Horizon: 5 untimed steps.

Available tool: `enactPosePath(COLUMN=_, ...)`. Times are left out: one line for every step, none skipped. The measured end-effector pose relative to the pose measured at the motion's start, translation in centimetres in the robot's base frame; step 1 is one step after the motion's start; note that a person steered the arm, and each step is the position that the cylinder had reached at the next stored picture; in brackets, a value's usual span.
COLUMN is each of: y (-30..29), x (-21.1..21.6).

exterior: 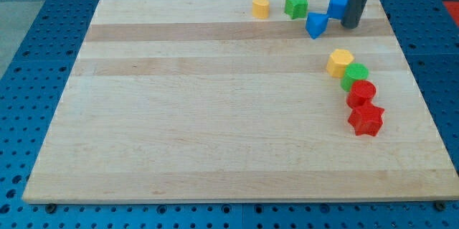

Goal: Push the blue triangle closer to the green star

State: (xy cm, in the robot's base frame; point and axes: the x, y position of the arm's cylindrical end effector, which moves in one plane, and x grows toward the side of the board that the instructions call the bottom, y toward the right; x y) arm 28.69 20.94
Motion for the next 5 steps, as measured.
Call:
enactPosePath(y=-1.4, x=0.0)
enactPosePath(y=-2.5, x=1.1)
enactPosePath(y=-3.8, x=2.2)
enactPosePath(y=-4.9, x=2.7)
enactPosePath(y=-6.3, x=2.7)
